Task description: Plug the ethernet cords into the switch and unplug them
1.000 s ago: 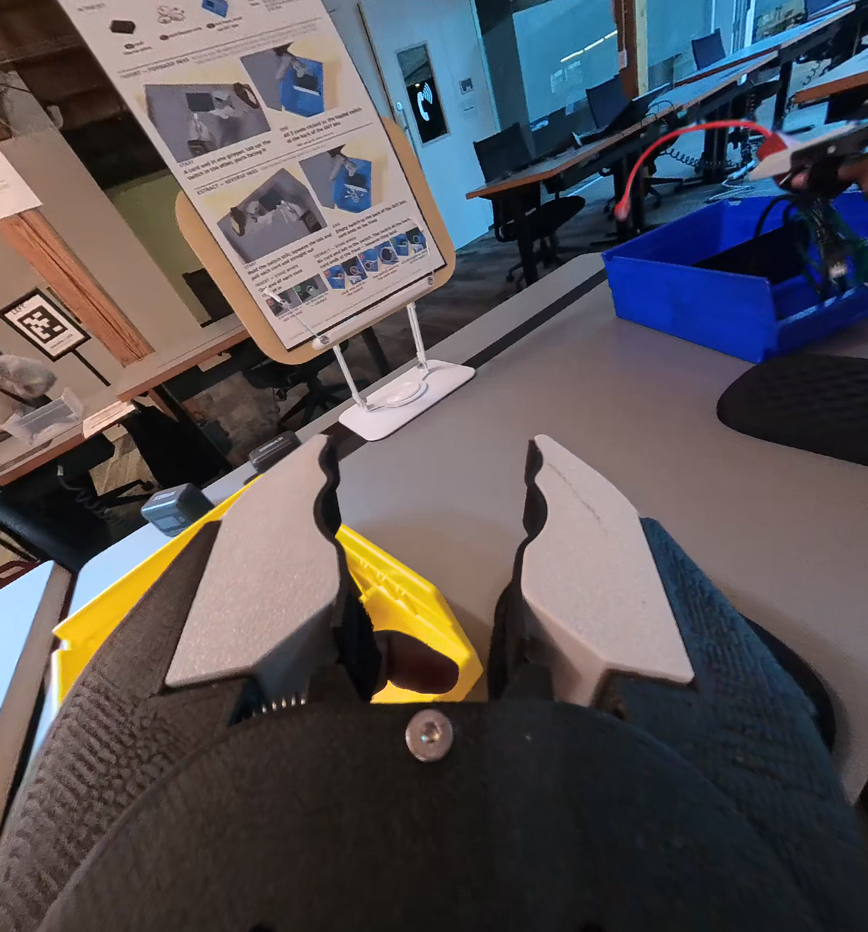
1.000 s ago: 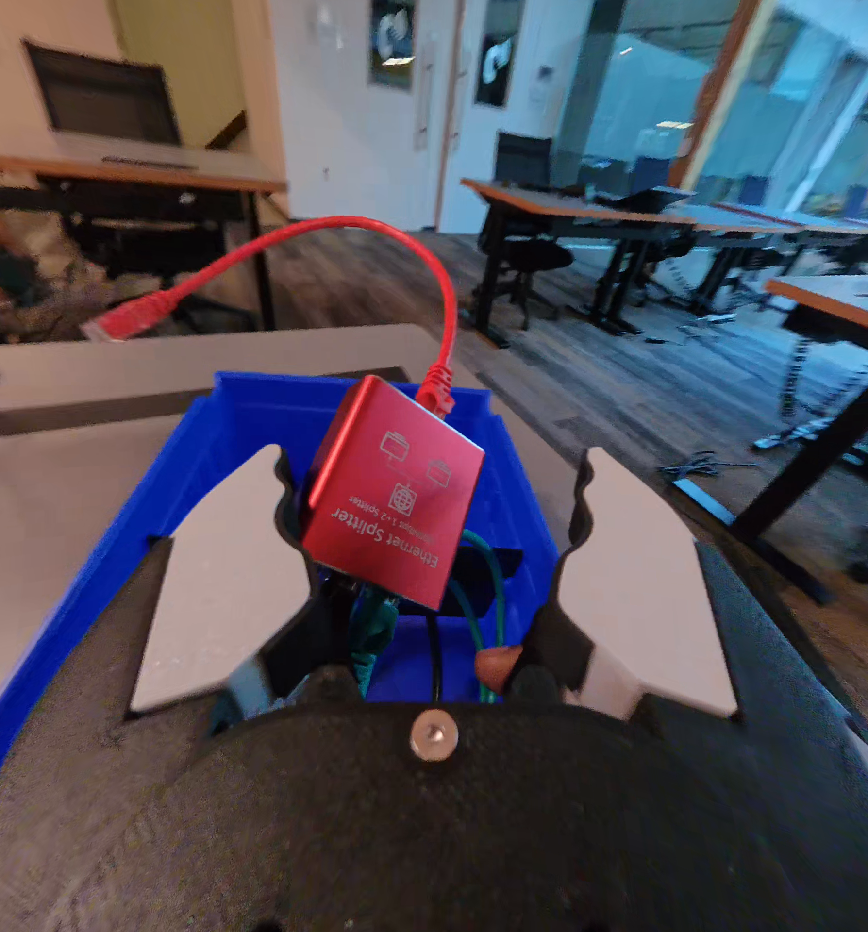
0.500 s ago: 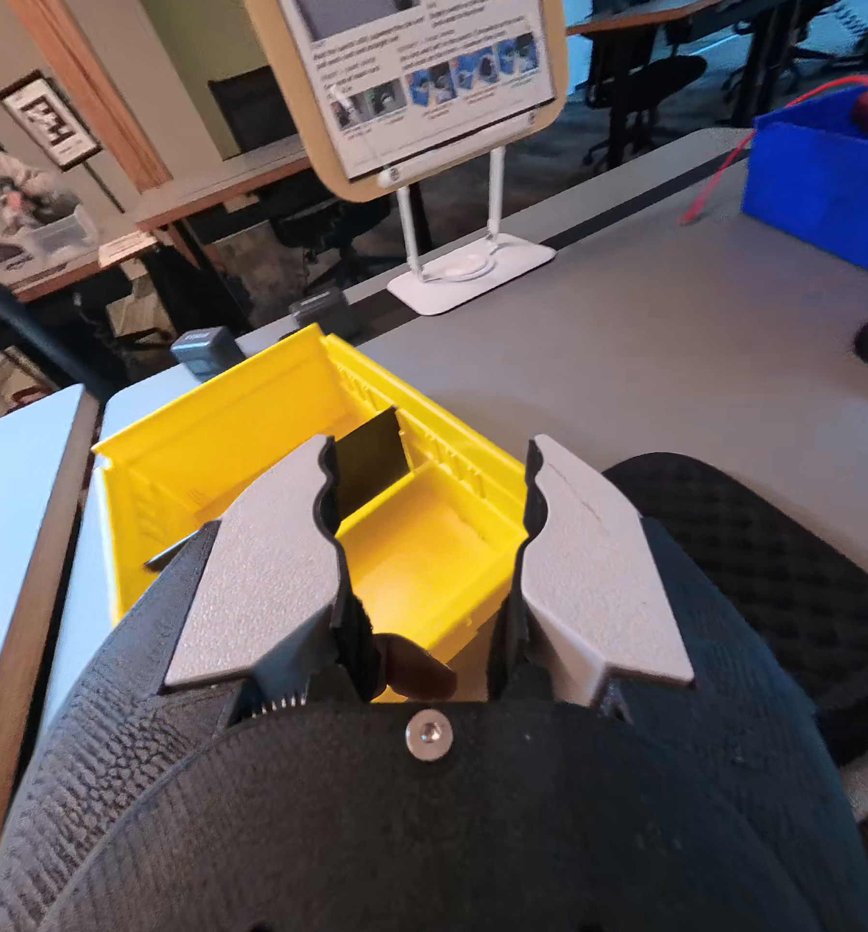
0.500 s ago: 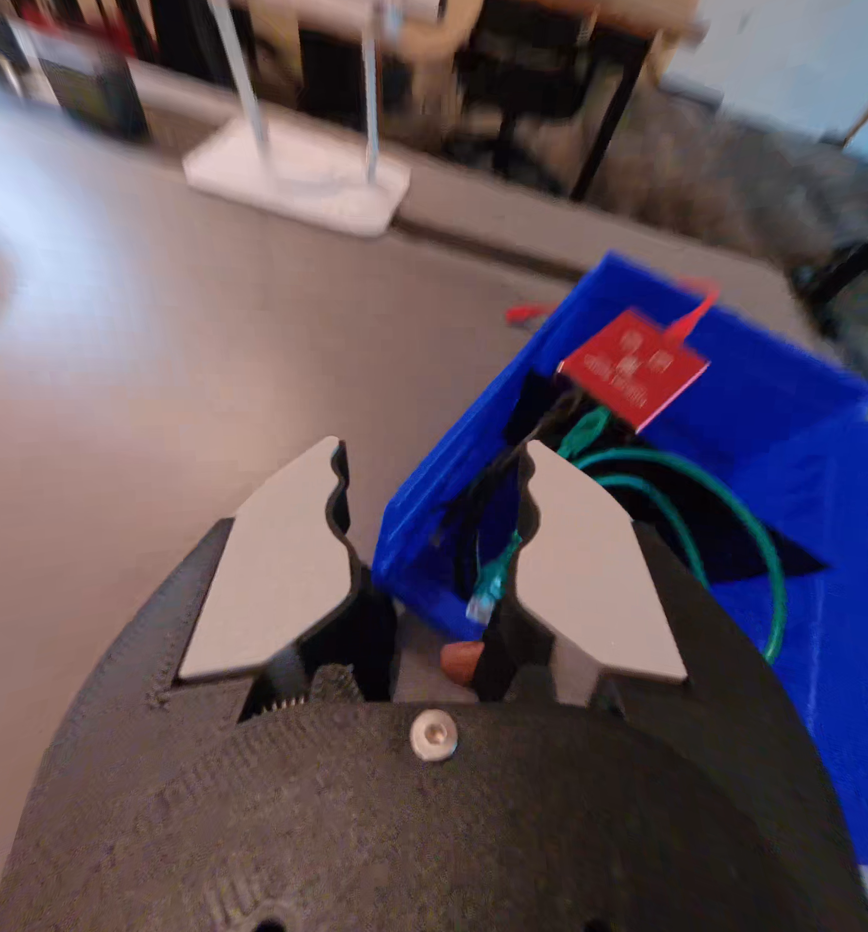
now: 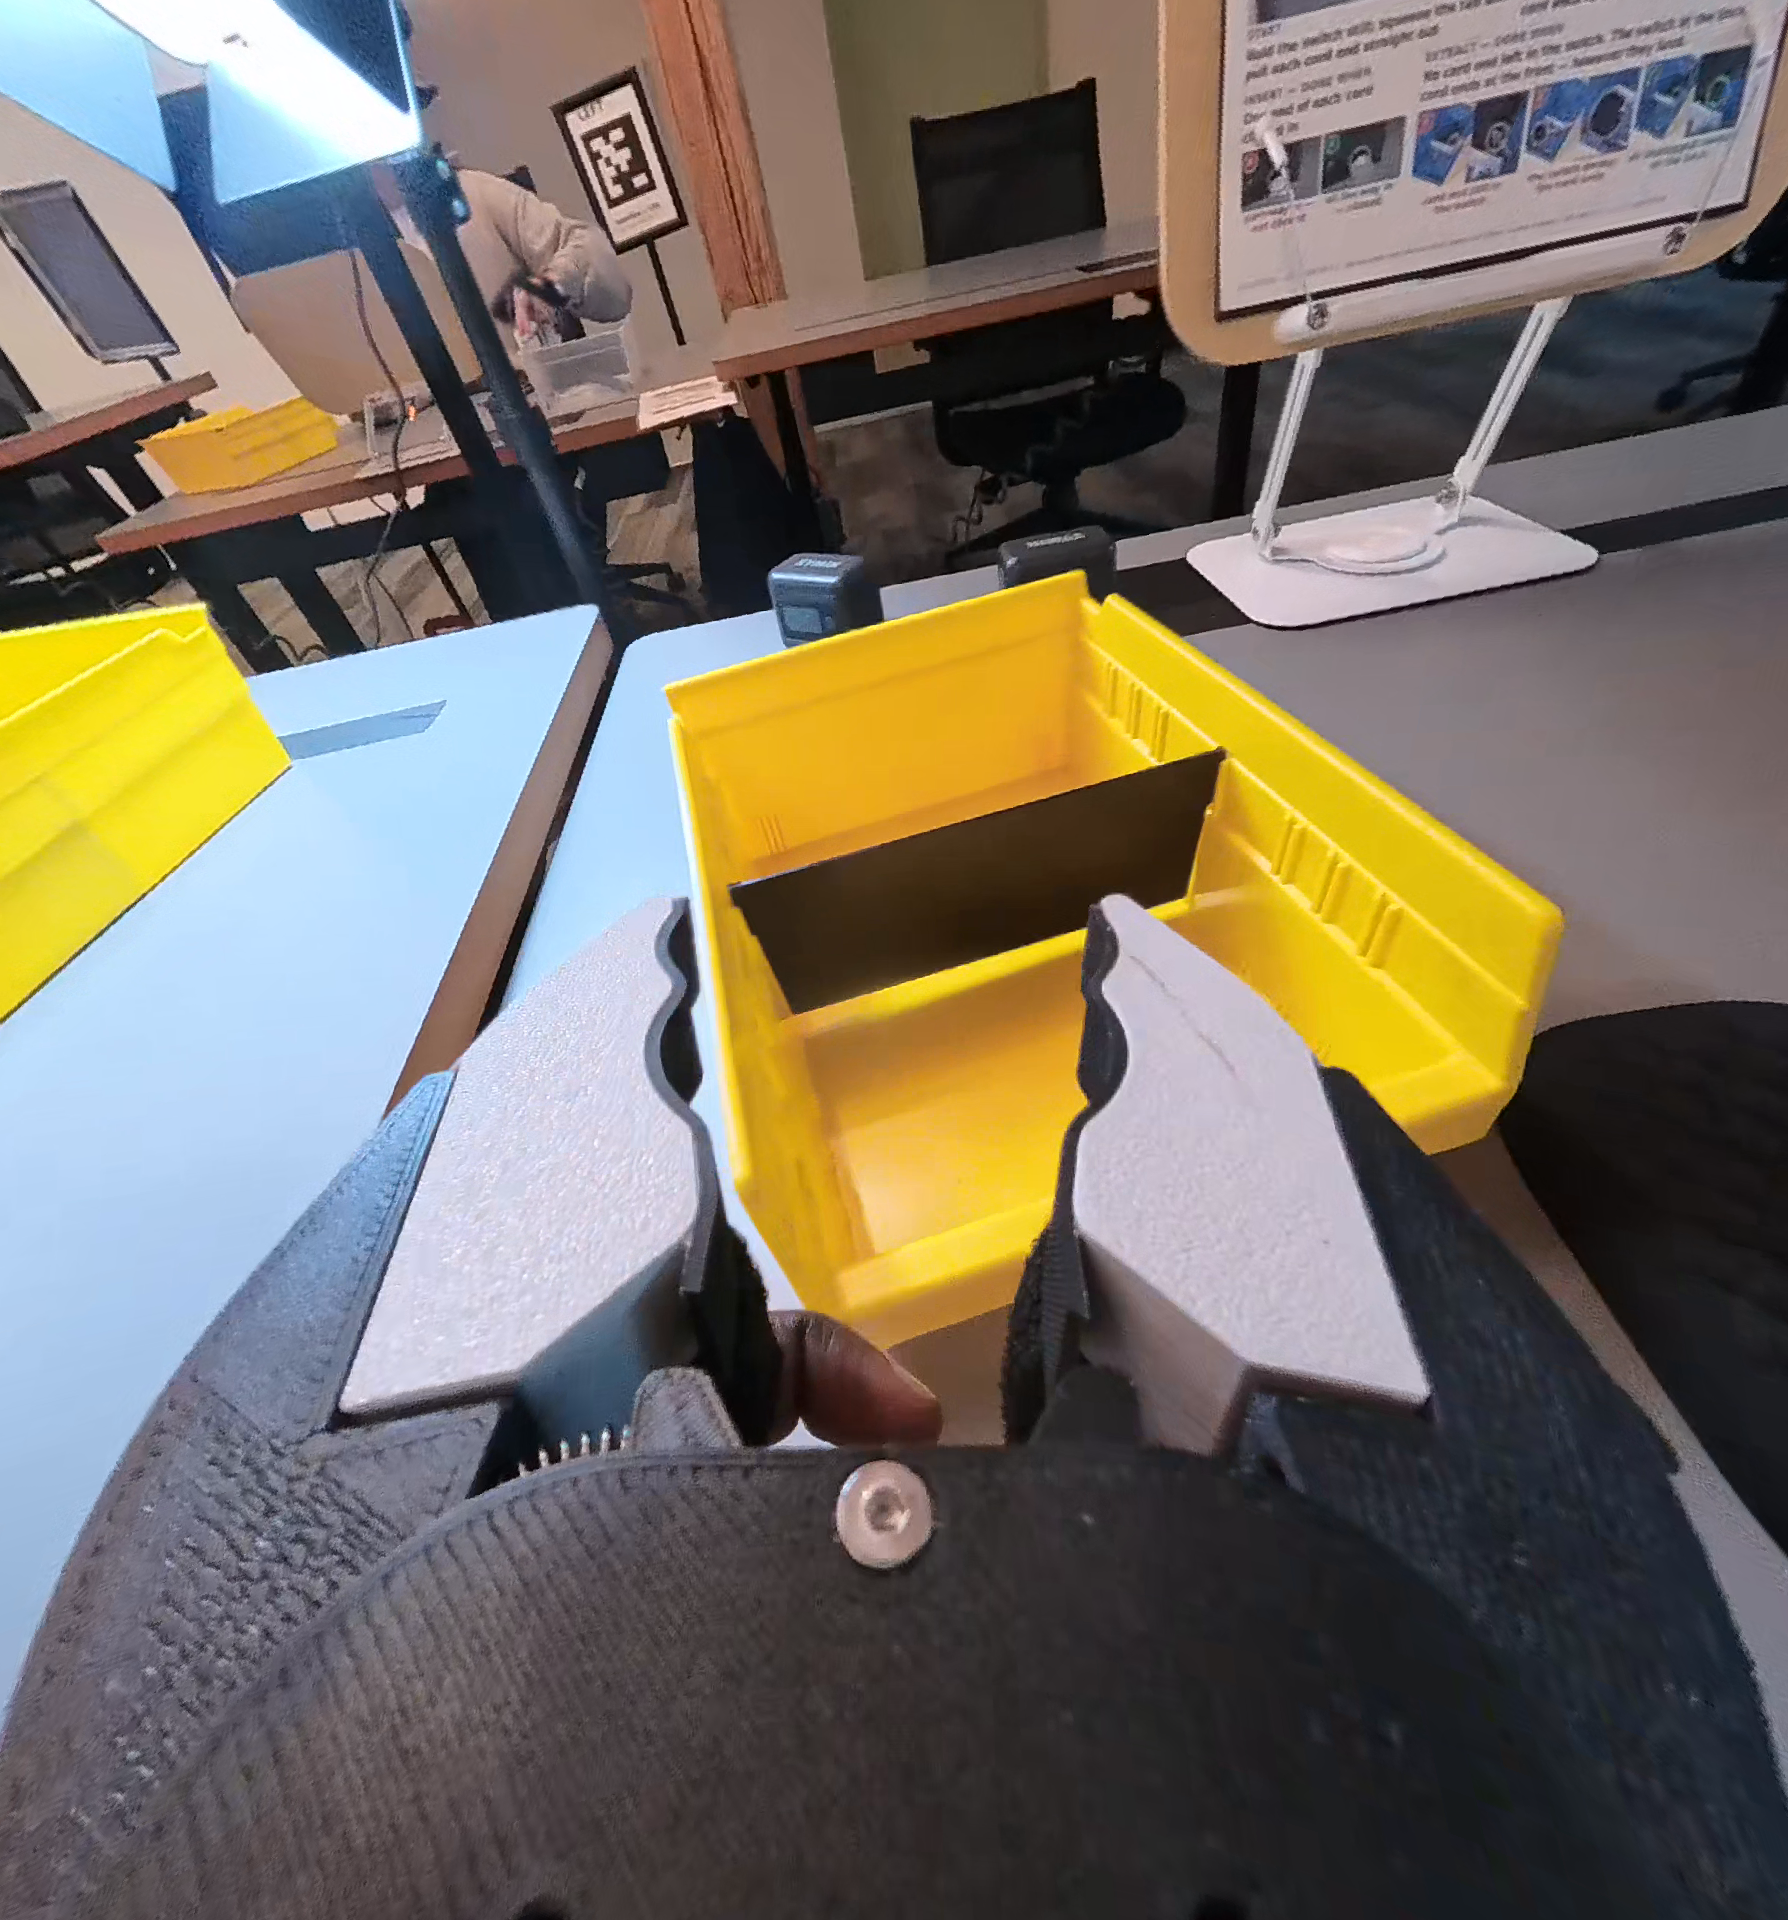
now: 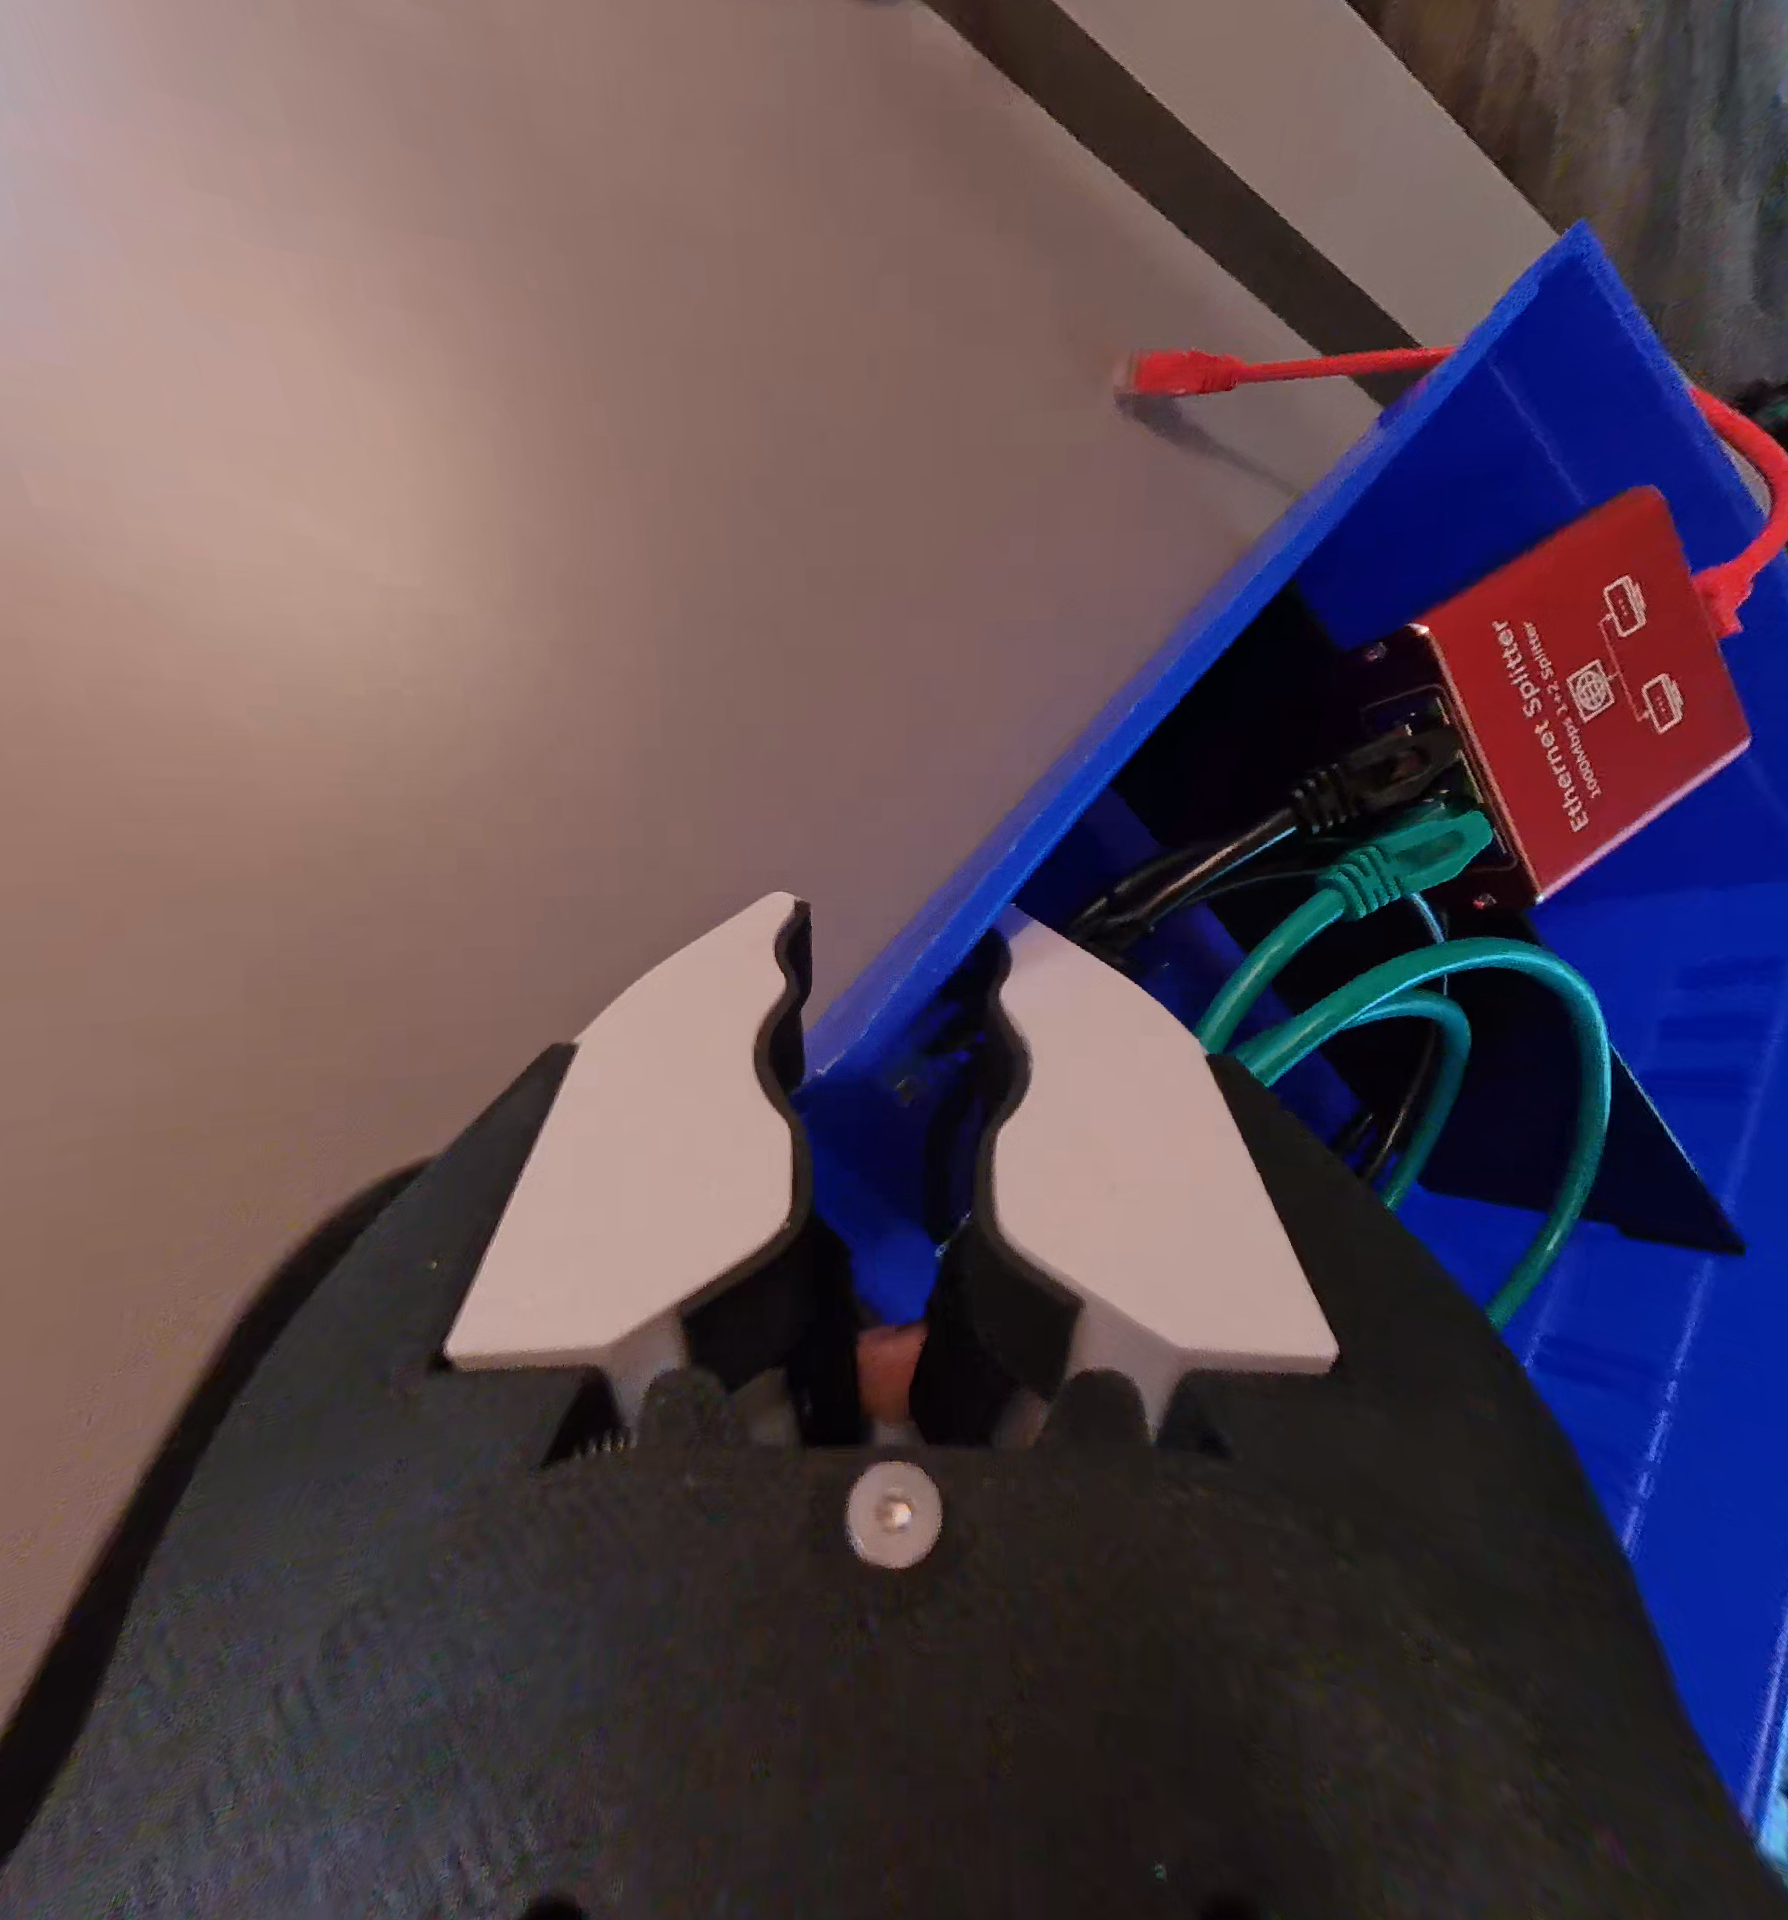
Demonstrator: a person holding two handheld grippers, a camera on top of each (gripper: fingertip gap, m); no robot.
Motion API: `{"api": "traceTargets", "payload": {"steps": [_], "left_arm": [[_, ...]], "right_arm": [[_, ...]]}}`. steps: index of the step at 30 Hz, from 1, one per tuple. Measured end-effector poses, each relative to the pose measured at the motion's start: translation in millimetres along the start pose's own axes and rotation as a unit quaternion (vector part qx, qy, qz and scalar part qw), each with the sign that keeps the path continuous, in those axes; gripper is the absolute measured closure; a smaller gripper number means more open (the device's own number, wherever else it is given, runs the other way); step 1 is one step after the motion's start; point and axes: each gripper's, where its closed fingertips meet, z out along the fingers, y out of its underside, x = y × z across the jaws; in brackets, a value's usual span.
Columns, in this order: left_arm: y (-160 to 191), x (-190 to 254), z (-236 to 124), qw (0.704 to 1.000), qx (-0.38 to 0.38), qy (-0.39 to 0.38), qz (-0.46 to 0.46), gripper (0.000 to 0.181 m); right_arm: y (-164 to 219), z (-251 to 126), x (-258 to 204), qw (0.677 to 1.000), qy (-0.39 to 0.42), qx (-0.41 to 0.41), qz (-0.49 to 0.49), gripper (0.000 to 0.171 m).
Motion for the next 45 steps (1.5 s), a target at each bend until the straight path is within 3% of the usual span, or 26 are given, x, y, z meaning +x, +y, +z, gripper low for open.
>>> {"api": "traceTargets", "payload": {"steps": [9,15,17,20,23,27,30,34,37,41,45], "left_arm": [[43.0,-25.9,16.7,0.998,-0.06,-0.027,-0.016,0.11],[69.9,-41.0,29.0,0.995,-0.074,-0.029,-0.065,0.109],[76.6,-46.8,31.1,0.994,-0.079,-0.039,-0.069,0.107],[81.5,-46.5,36.2,0.993,-0.067,-0.022,-0.094,0.106],[92.3,-40.8,43.7,0.991,-0.075,0.004,-0.11,0.105],[106.4,-31.7,54.3,0.989,-0.099,0.024,-0.106,0.109],[110.1,-20.7,60.0,0.989,-0.107,0.045,-0.092,0.137],[109.8,-28.9,59.4,0.99,-0.127,-0.003,-0.054,0.171],[99.6,-31.3,55.1,0.989,-0.141,-0.05,-0.014,0.176],[45.2,-25.1,35.7,0.991,-0.079,-0.101,0.022,0.176],[-36.5,3.1,11.3,0.988,0.078,-0.131,0.032,0.176]], "right_arm": [[-81.1,6.2,-115.2,0.99,-0.098,0.083,-0.058,0.139],[-135.5,4.5,-202.9,0.965,-0.194,0.147,-0.093,0.135],[-151.4,-7.4,-233.9,0.945,-0.258,0.184,-0.085,0.128],[-183.3,-47.9,-252.9,0.911,-0.286,0.293,-0.047,0.111],[-197.7,-95.6,-282.2,0.862,-0.337,0.378,-0.03,0.112],[-184.4,-99.5,-344.1,0.851,-0.418,0.314,-0.048,0.1],[-178.7,-84.3,-371.1,0.861,-0.418,0.28,-0.075,0.105],[-180.8,-68.7,-375.0,0.879,-0.354,0.289,-0.133,0.135],[-185.7,-69.0,-367.1,0.884,-0.3,0.318,-0.164,0.143],[-199.5,-91.9,-339.8,0.871,-0.245,0.389,-0.172,0.148],[-213.0,-138.7,-282.5,0.847,-0.169,0.48,-0.155,0.148]]}}
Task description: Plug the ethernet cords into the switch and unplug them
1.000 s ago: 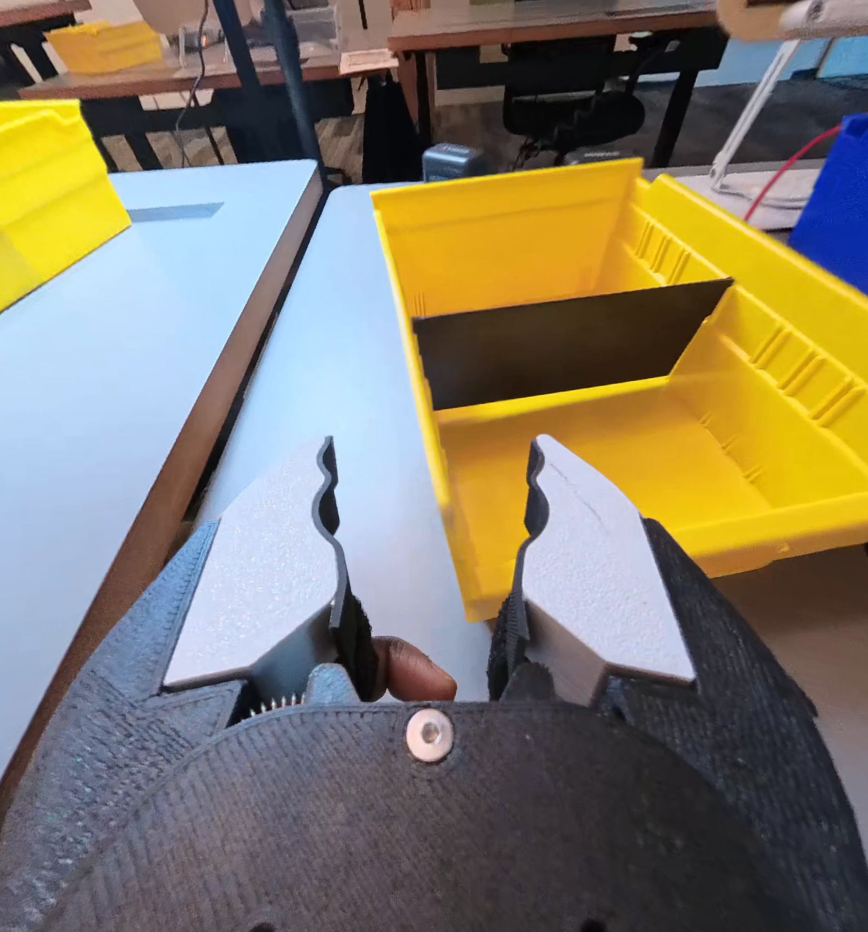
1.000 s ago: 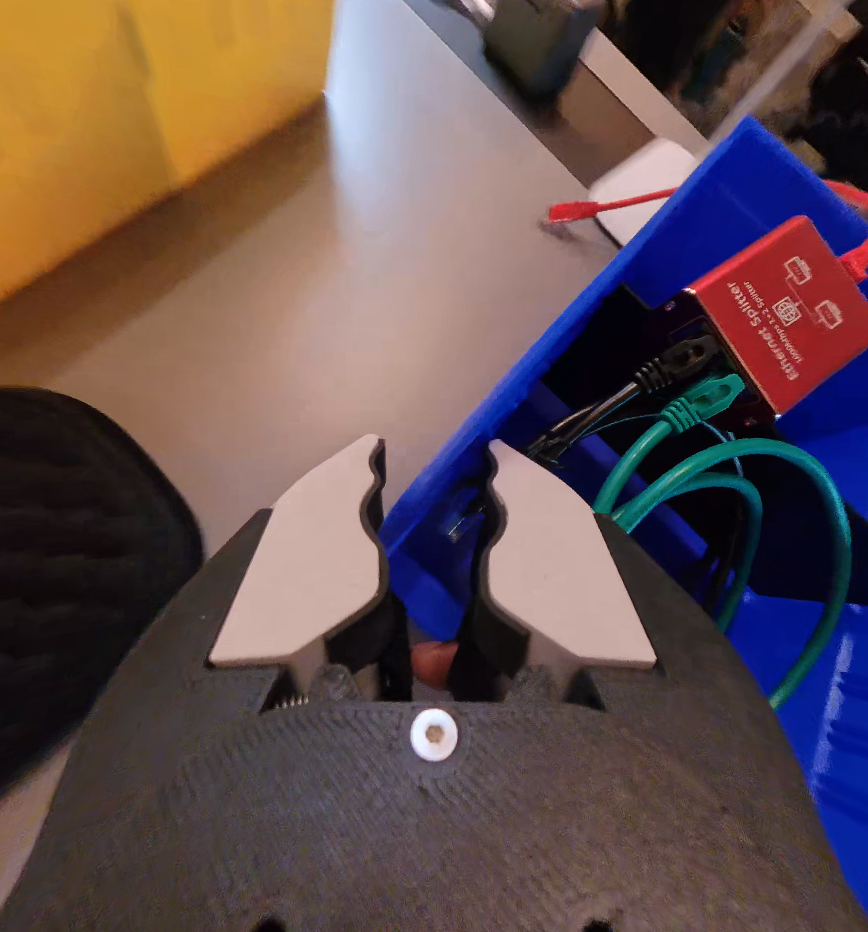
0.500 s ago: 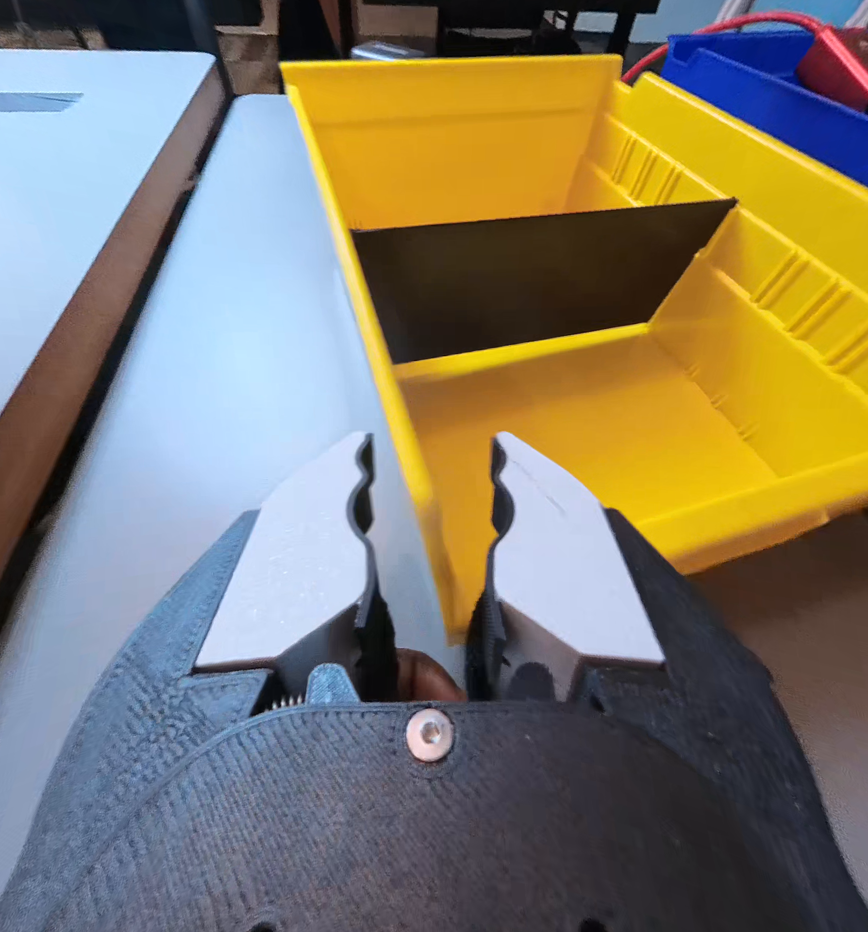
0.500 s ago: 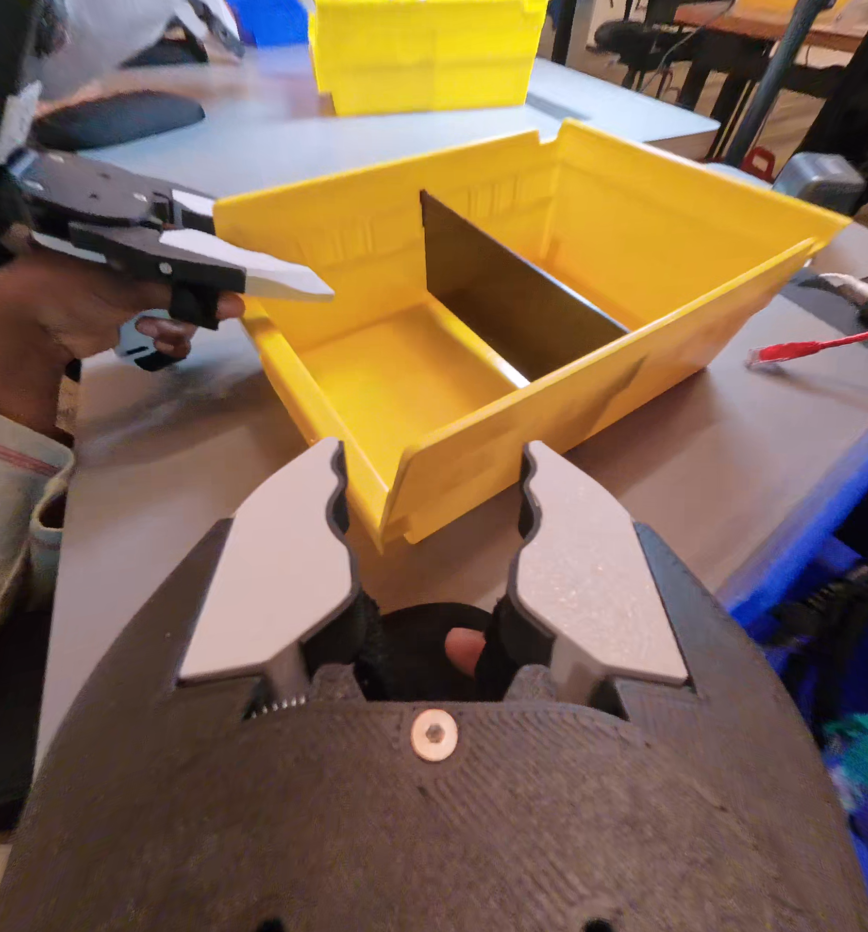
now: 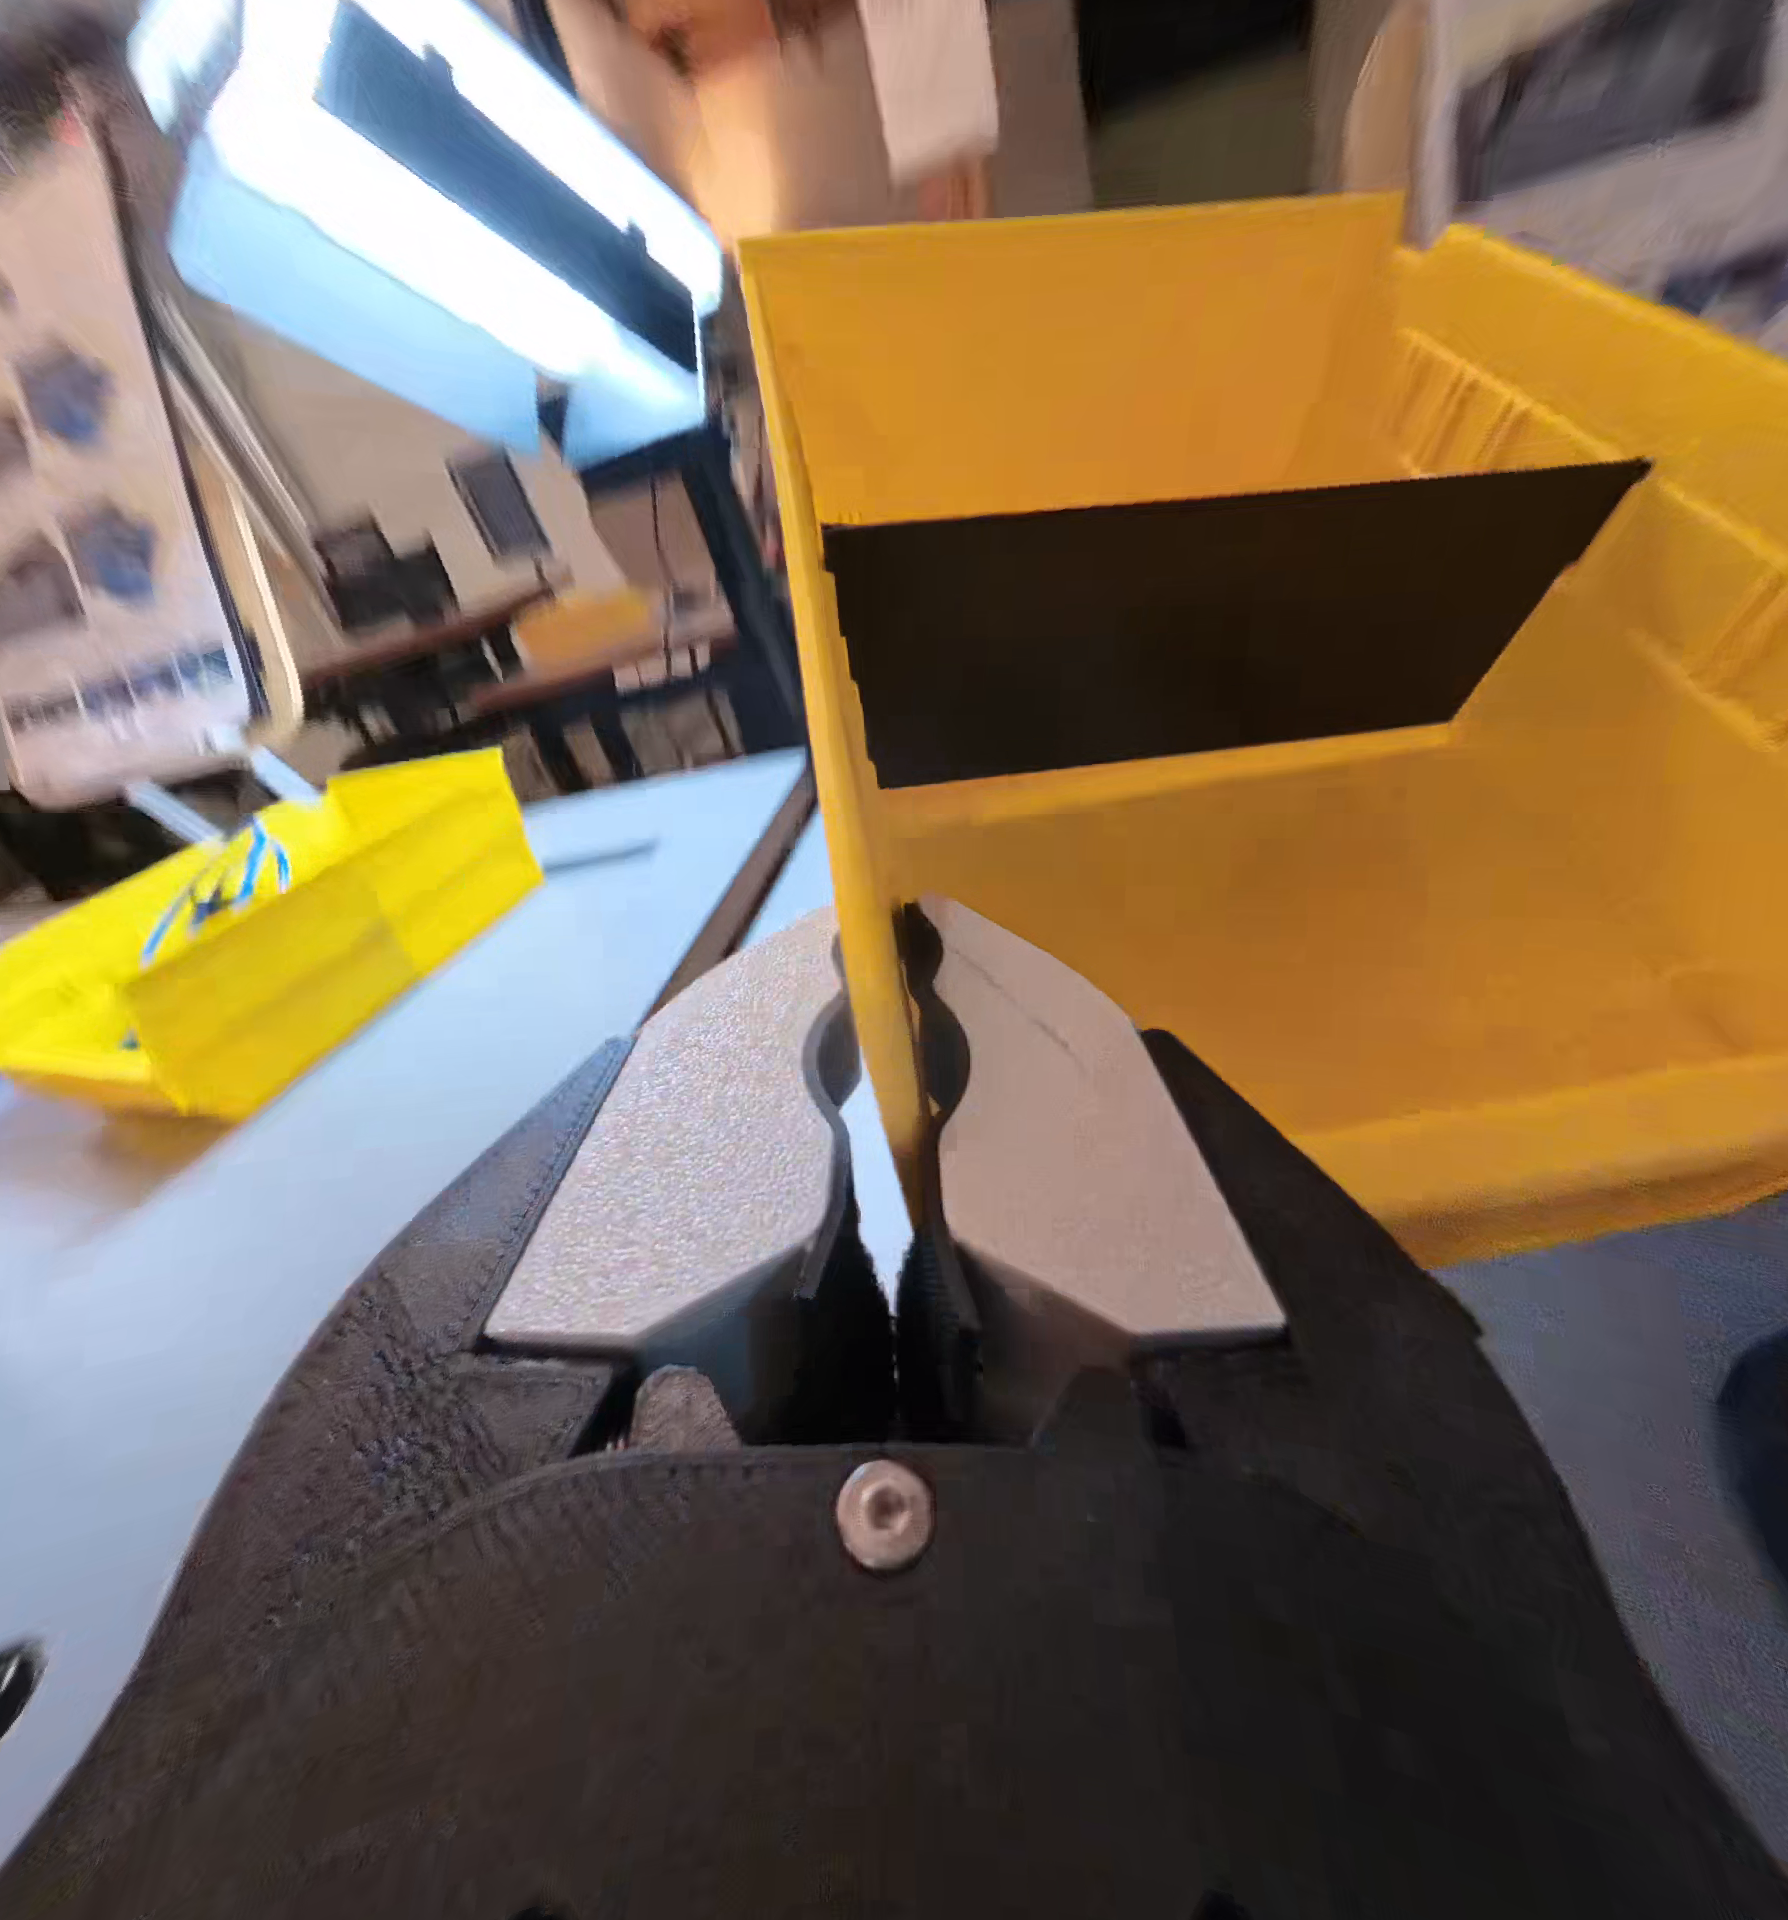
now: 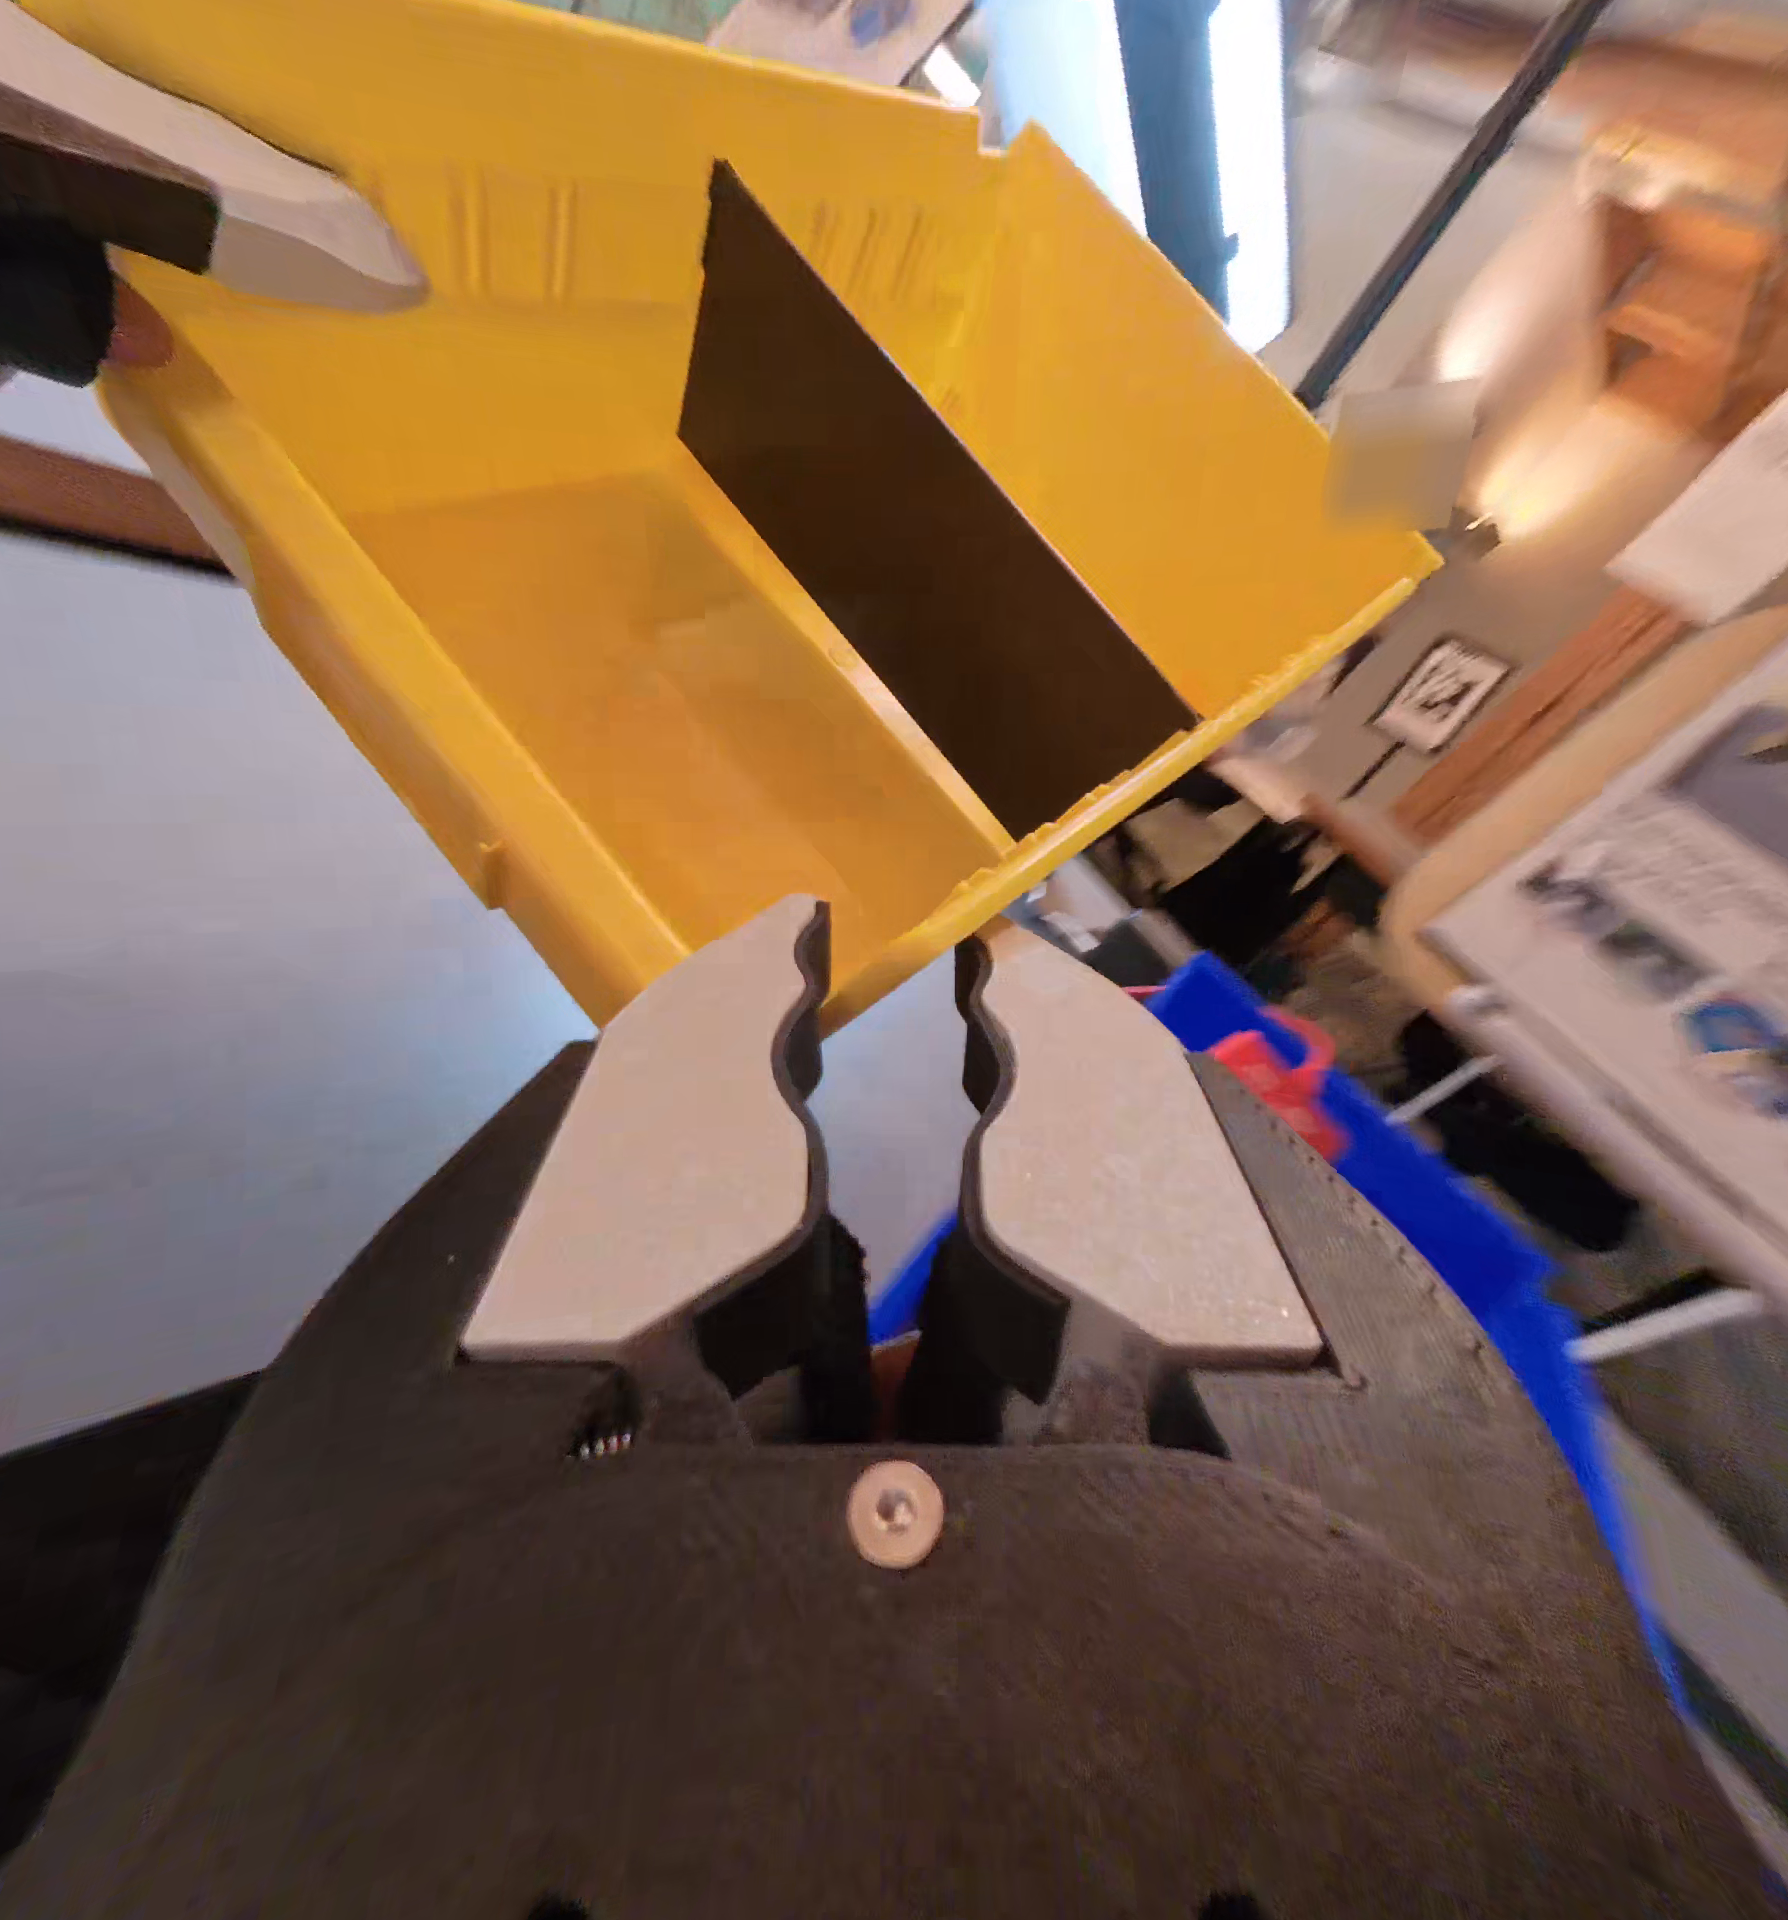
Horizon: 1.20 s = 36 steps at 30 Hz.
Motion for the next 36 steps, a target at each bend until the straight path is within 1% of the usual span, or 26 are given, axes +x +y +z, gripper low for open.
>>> {"api": "traceTargets", "payload": {"steps": [3,5,7,9,11,15,17,20,23,25,28,32,34,36], "left_arm": [[-50.4,39.0,-10.3,0.995,0.101,0.014,-0.012,0.175],[-75.3,73.9,-12.1,0.988,0.147,0.044,-0.031,0.175],[-97.1,113.4,-10.8,0.979,0.179,0.082,-0.047,0.174],[-114.5,158.0,-5.8,0.973,0.194,0.118,-0.054,0.175],[-128.5,209.1,-0.2,0.962,0.199,0.169,-0.078,0.175],[-141.0,315.9,8.7,0.945,0.176,0.263,-0.087,0.174],[-140.4,365.4,10.6,0.938,0.158,0.301,-0.072,0.173],[-130.6,429.4,13.4,0.929,0.118,0.347,-0.053,0.173],[-109.6,481.6,15.7,0.922,0.069,0.379,-0.031,0.173],[-93.2,508.8,16.5,0.918,0.04,0.395,-0.024,0.173],[-72.0,539.1,16.2,0.914,0.016,0.406,-0.01,0.173],[-50.6,563.8,14.6,0.906,-0.003,0.423,0.006,0.171],[-41.2,573.4,12.2,0.894,-0.017,0.449,0.01,0.168],[-27.8,580.2,10.0,0.879,-0.035,0.476,0.026,0.163]], "right_arm": [[-20.0,-46.8,46.6,0.996,0.077,0.04,-0.037,0.15],[-25.1,-83.3,75.5,0.988,0.13,0.05,-0.065,0.152],[-21.5,-119.9,102.4,0.979,0.181,0.041,-0.081,0.152],[-10.3,-156.0,129.4,0.97,0.23,0.018,-0.081,0.153],[5.8,-193.5,156.6,0.958,0.277,-0.007,-0.068,0.155],[48.8,-265.9,200.7,0.935,0.346,-0.072,-0.03,0.156],[73.8,-297.0,216.4,0.924,0.369,-0.104,-0.012,0.157],[115.3,-333.2,232.9,0.911,0.386,-0.145,0.022,0.157],[159.0,-359.2,240.1,0.901,0.386,-0.192,0.048,0.157],[184.8,-372.1,240.5,0.895,0.381,-0.22,0.068,0.157],[216.1,-386.3,240.9,0.885,0.38,-0.25,0.096,0.157],[247.9,-397.1,242.2,0.87,0.384,-0.284,0.122,0.158],[260.1,-401.2,242.5,0.863,0.385,-0.304,0.123,0.158],[263.4,-403.1,244.9,0.865,0.386,-0.303,0.108,0.158]]}}
